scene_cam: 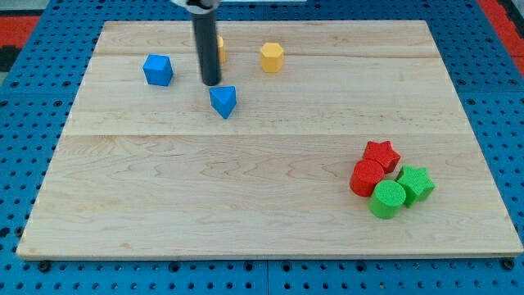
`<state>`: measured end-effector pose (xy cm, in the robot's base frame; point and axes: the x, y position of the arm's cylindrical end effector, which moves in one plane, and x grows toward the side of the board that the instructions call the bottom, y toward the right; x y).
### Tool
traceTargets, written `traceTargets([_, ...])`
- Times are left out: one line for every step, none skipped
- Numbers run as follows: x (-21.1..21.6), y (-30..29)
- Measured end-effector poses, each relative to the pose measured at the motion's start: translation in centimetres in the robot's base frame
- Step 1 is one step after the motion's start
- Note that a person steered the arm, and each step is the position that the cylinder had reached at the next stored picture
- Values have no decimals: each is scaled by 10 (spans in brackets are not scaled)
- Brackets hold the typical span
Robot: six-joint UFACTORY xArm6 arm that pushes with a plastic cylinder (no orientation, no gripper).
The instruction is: Move the blue cube towards left
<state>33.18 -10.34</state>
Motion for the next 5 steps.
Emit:
traceTargets([-8,-60])
traceTargets([-29,-50])
traceTargets([-59,-64])
traceTargets([-63,-76])
traceTargets([-28,-92])
